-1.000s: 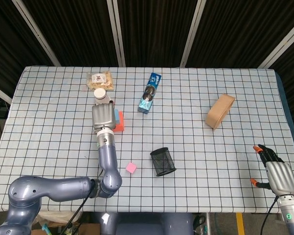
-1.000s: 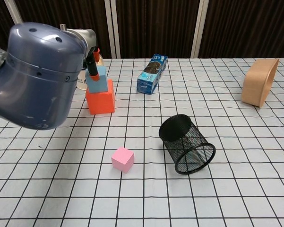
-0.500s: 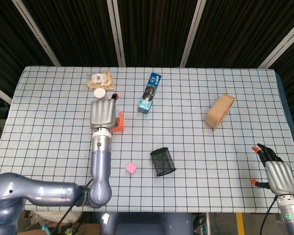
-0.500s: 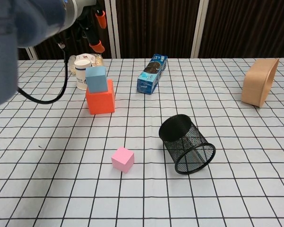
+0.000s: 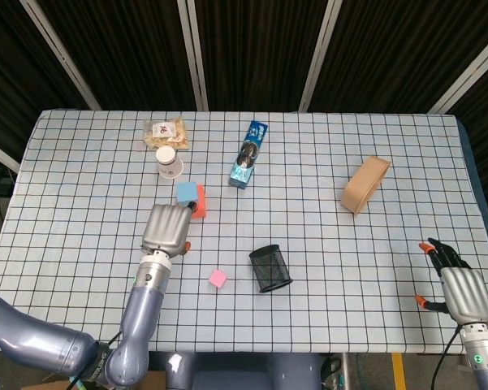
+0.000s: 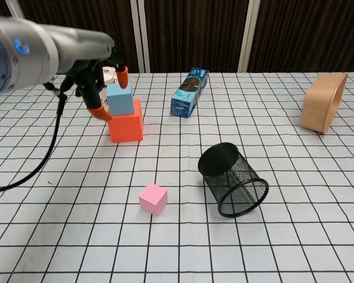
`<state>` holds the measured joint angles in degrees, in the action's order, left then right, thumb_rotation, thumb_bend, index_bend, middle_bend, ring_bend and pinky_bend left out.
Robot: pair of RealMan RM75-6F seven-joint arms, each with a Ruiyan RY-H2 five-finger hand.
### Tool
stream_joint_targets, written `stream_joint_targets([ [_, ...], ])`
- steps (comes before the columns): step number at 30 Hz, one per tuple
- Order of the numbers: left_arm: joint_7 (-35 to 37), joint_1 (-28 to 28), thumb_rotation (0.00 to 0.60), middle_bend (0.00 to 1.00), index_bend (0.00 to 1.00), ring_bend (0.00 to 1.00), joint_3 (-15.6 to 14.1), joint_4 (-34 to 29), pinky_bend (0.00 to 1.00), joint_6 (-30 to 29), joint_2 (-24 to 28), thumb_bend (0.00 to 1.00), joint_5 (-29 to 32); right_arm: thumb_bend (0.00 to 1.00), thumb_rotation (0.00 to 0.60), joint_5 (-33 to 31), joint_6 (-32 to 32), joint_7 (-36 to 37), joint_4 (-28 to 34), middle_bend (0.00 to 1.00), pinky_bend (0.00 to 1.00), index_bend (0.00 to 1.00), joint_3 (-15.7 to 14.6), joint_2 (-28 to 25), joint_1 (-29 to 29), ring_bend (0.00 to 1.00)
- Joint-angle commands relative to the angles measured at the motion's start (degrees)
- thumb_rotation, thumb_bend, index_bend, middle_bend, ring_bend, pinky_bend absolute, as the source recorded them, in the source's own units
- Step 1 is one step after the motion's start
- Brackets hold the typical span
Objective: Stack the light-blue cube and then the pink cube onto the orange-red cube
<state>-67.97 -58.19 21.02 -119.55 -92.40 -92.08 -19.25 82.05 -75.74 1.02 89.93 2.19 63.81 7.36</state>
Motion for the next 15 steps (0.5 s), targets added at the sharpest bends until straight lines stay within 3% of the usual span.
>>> stream_joint_targets([
  [1,1.56,1.28,0.600,0.83,0.29,0.67,-3.35,-0.22,0.70,1.16,-1.23,0.26,-0.49,0.14,0.600,0.07,0.02,-0.15,0.08,0.11,0.34,0.17,-0.05,0.03,0.02,0.13],
  [9,4.77,2.03,0.600,0.83,0.33,0.67,-10.05,4.72,0.70,8.54,-3.88,0.26,-4.79,0.14,0.600,-0.44,0.61,-0.52,0.15,0.11,0.34,0.17,-0.05,0.06,0.18,0.13],
  [15,5.92,2.27,0.600,0.84,0.35,0.67,-12.06,6.74,0.70,10.48,-5.81,0.26,-6.44,0.14,0.600,-0.39,0.57,-0.26,0.11,0.11,0.34,0.17,-0.02,0.02,0.19,0.13],
])
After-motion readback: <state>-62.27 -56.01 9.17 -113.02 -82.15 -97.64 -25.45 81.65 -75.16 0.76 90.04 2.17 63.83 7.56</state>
